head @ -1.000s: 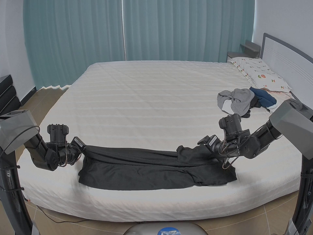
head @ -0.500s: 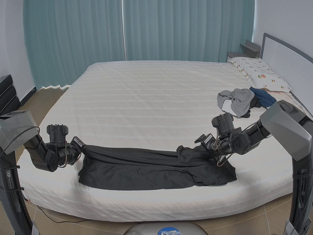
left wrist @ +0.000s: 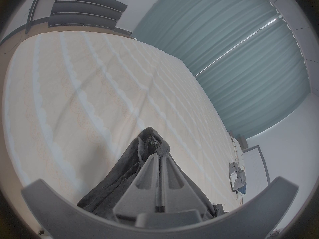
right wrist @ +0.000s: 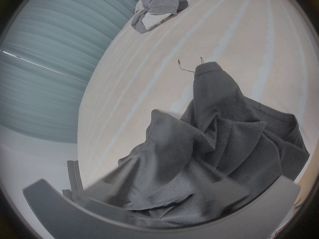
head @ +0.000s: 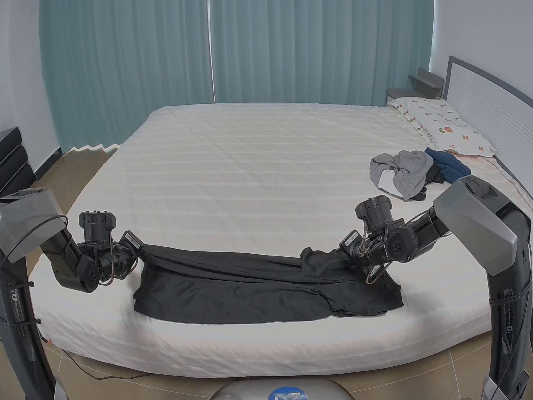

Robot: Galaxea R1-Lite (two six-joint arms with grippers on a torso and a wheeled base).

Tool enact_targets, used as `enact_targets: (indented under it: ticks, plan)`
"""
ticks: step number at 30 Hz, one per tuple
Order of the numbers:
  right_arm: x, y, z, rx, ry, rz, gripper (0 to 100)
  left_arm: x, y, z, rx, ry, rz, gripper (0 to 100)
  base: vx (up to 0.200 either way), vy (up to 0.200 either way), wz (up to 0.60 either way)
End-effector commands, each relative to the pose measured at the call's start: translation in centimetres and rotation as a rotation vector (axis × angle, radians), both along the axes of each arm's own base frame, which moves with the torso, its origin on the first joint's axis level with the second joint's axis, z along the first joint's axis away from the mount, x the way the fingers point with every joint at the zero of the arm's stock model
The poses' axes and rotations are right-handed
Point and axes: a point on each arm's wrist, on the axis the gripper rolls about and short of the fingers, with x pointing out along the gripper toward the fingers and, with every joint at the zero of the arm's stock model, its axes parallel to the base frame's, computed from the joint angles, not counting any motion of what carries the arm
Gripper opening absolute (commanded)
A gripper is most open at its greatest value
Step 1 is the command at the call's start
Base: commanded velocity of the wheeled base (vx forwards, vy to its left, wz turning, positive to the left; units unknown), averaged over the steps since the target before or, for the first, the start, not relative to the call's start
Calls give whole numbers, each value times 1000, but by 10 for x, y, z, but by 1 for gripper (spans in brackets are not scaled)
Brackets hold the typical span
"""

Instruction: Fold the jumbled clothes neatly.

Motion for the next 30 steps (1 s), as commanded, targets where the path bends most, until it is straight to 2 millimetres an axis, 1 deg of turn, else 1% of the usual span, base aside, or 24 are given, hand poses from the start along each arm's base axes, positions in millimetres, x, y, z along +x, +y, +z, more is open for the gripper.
enact_targets:
  ticks: [1,8,11,13,14,16,20,21,22,24,25,26,30]
  plan:
    - [0,1,-3,-5,17,2,0,0,1,-1,-1,2,4,0,0,0,0]
    - [-1,0,0,-6,29,-3,0,0,1,1,0,-2,2,0,0,0,0]
    - [1,-2,8,13,10,-20,0,1,2,2,1,-10,5,0,0,0,0]
    - [1,-3,17,33,-15,-34,0,3,2,2,3,-17,9,0,0,0,0]
    - [1,-3,17,33,-15,-34,0,3,2,2,3,-17,9,0,0,0,0]
    - [4,-2,29,57,-52,-43,0,10,2,8,16,-75,28,0,0,0,0]
    - [13,1,41,61,-138,-72,0,23,5,12,42,-166,75,0,0,0,0]
    - [13,1,41,61,-138,-72,0,23,5,12,42,-166,75,0,0,0,0]
    - [17,2,46,60,-206,-93,0,30,5,9,52,-198,97,0,0,0,0]
    - [19,2,48,65,-242,-103,0,32,5,4,56,-199,100,0,0,0,0]
    - [20,2,51,75,-284,-107,0,33,5,-3,58,-193,101,0,0,0,0]
    - [20,2,51,77,-301,-108,0,34,5,-6,58,-195,101,0,0,0,0]
    - [16,0,48,38,-352,-89,0,34,6,-7,56,-198,102,0,0,0,0]
